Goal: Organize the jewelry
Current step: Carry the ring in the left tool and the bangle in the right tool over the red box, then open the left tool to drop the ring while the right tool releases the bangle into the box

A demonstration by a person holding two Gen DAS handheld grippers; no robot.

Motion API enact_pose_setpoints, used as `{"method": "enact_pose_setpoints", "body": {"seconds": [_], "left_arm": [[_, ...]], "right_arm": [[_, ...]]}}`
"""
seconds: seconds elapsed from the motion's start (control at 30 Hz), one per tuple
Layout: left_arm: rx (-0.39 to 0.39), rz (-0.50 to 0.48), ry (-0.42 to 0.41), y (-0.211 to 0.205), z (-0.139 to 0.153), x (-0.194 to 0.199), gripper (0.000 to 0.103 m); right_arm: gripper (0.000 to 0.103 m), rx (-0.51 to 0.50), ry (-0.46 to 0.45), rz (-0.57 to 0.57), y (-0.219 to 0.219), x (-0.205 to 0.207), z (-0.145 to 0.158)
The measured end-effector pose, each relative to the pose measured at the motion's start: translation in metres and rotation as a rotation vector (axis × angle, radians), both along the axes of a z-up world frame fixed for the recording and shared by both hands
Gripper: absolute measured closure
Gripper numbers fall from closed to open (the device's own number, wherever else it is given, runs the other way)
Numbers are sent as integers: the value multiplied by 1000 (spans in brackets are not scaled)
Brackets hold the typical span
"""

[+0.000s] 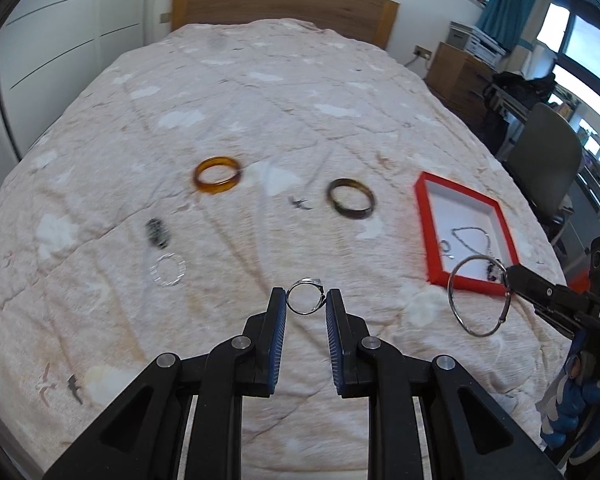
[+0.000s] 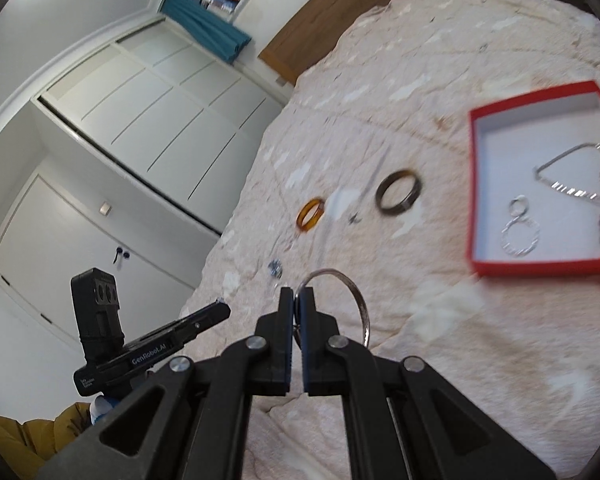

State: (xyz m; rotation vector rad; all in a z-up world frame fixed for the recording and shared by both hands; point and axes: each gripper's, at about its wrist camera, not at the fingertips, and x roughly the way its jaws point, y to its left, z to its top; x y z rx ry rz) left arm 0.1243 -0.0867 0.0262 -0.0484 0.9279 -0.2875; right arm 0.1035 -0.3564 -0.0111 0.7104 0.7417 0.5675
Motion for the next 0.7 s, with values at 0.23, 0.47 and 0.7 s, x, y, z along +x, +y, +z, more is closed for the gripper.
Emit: {"method": "enact_pose_setpoints", "body": {"seconds": [0.23, 0.47, 0.7], "left_arm": [[5, -148, 5, -90, -2, 34, 83], [17, -282, 14, -182, -18, 78, 83], [44, -344, 48, -247, -54, 124, 83]], "right_arm": [[100, -28, -1, -135, -79, 11, 2], [100, -35, 32, -239, -147, 44, -22], [100, -26, 70, -290, -187, 88, -59]]}}
